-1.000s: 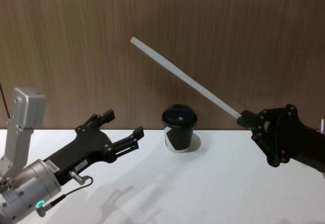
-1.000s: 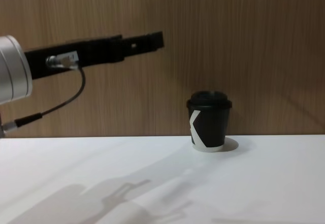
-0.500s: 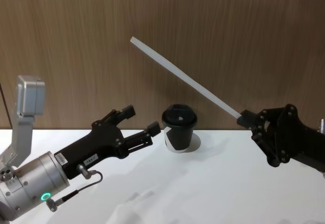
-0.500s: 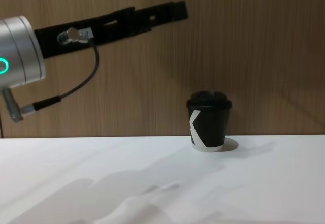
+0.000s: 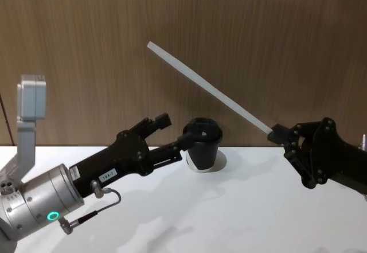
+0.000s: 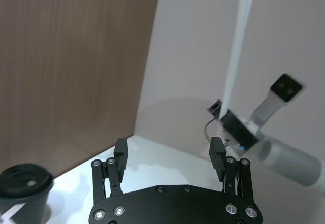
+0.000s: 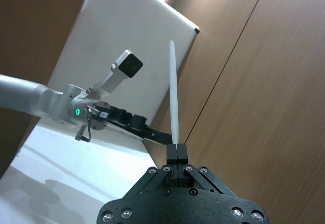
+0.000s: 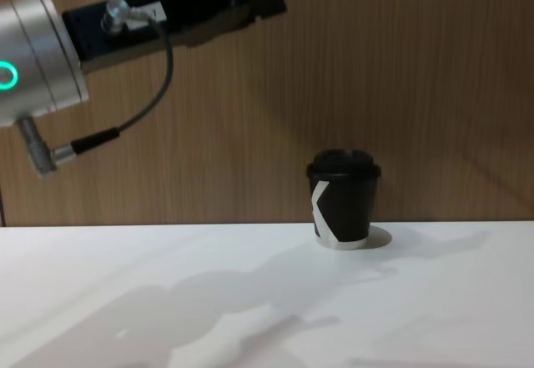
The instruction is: Pick up the straw with one hand, pass it to the other hand, and insert it into the cup.
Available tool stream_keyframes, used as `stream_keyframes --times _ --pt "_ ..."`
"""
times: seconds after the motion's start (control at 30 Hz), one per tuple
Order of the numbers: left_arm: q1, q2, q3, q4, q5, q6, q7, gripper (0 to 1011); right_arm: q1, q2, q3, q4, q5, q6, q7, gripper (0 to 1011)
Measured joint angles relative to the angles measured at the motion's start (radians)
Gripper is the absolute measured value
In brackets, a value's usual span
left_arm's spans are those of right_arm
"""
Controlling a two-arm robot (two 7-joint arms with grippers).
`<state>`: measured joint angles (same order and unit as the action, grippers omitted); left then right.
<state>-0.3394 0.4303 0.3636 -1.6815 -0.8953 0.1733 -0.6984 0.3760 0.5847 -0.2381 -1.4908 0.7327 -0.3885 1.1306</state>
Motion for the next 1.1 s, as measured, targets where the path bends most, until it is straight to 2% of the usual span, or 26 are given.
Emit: stream_keyframes --times 0.53,1.1 --pt "-0.048 -0.015 -0.009 0.013 -0.113 0.022 -0.088 1003 0.0 0.0 0.0 0.0 0.0 0.0 0.0 2" --pt "-0.097 -0.037 0.013 0.016 -0.158 0.032 -0.113 1002 0.0 0.0 0.0 0.0 0.0 0.0 0.0 2"
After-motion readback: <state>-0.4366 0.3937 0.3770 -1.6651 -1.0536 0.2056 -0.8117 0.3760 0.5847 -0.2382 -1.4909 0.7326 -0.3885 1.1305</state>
